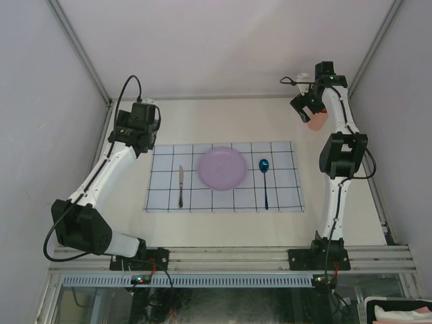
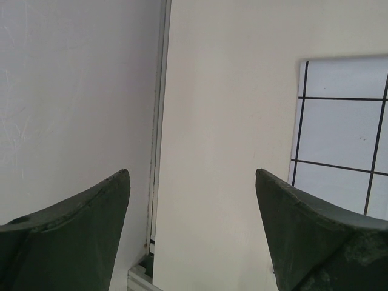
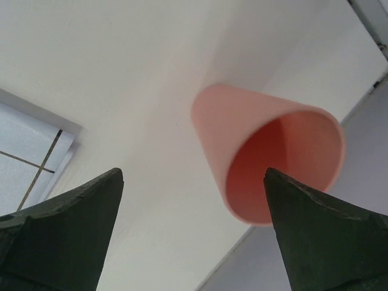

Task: Set the dinner table for one person
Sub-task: Pick up the cup at the center of the board.

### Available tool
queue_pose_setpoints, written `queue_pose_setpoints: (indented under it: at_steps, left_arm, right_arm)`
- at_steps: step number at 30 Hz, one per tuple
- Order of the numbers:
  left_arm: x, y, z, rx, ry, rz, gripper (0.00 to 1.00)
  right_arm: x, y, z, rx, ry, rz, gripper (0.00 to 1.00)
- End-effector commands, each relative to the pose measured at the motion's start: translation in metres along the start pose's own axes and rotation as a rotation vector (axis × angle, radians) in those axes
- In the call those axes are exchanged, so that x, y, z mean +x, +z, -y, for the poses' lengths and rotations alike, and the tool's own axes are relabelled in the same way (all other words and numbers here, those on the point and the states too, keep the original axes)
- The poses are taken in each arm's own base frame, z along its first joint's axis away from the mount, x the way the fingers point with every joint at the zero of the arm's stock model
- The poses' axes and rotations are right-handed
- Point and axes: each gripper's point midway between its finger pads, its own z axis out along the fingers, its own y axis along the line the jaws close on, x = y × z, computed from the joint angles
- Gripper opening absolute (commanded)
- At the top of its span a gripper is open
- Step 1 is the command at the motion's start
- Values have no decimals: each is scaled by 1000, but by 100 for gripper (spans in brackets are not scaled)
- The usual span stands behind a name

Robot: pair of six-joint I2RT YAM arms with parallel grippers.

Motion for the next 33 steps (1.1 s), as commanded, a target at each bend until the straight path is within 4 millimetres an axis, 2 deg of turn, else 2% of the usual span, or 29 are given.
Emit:
queue_pose_setpoints:
  at_steps: [1,6,12,19,22,24,26,29,33]
  left_arm:
    - [4,-11,-18,-44,6,21,87]
    - [13,-18,-16,-14,7,1,87]
    - [20,-17,-17,-24,26,-17,87]
    - [12,-13,-20,-48,43,-18,87]
    - [11,-12,-19,-47,46,-22,87]
    - [12,-11,-18,-45,47,-25,87]
    - [13,-10,-16,-43,50,-29,87]
    - [13,-9,-15,-39,49,-32,87]
    - [13,-7,-13,-37,44,-34,87]
  right_arm:
    - [-10,6,2,3,-25,33,100]
    - [-20,8,7,-2,41,105,99]
    - [-16,15,5,-22,49,107,96]
    - [-8,23,-5,-60,86,99,84]
    - [-7,23,-4,-59,115,110,68]
    - [-7,22,-3,-63,129,118,53]
    - [-6,20,-1,-70,140,123,27]
    - [-4,15,0,-73,144,127,0]
    - [-10,-1,3,-69,147,159,0]
